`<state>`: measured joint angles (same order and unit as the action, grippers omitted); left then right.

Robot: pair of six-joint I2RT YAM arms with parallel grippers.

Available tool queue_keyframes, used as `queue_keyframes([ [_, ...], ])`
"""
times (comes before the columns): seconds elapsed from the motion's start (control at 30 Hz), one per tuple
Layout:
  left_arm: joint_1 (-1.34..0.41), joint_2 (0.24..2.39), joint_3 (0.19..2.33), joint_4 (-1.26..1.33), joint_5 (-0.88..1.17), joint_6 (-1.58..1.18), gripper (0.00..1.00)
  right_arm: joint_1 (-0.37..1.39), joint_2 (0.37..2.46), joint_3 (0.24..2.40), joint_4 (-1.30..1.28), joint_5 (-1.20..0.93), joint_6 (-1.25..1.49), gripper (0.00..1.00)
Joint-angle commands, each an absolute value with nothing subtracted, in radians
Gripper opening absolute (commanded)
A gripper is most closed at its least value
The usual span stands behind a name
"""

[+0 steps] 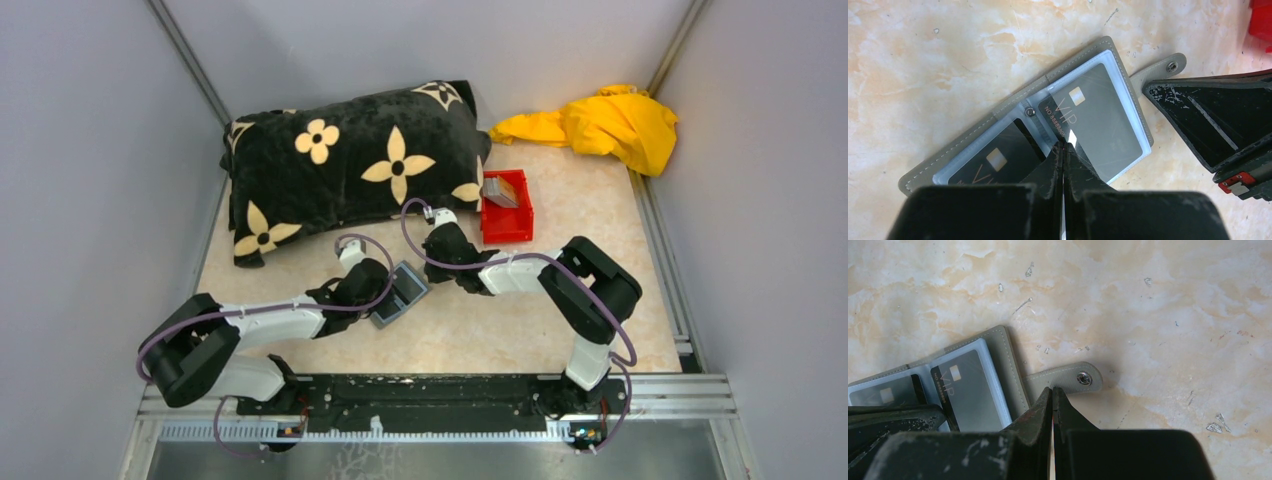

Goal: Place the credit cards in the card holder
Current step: Insert the credit card into the card holder.

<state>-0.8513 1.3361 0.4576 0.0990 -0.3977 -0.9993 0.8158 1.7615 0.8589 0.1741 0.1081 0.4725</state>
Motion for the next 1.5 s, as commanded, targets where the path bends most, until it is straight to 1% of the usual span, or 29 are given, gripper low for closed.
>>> queue_keyframes([
  [0.0,-0.858,1.355,0.458,0.147,-0.415,-0.979,0.01,0.804,1.806,0.853,0.109,0.136,0.451,0.00],
  [1.07,-0.865,1.443,0.520,0.213,-0.423,-0.956,0.01,0.805,1.797,0.835,0.119,0.124,0.463,0.00],
  [1.27,-0.865,1.416,0.517,0.165,-0.451,-0.942,0.01,0.806,1.761,0.814,0.109,0.138,0.469,0.00],
  [1.47,-0.866,1.323,0.465,0.122,-0.488,-0.948,0.02,0.820,1.720,0.800,0.084,0.161,0.477,0.00],
])
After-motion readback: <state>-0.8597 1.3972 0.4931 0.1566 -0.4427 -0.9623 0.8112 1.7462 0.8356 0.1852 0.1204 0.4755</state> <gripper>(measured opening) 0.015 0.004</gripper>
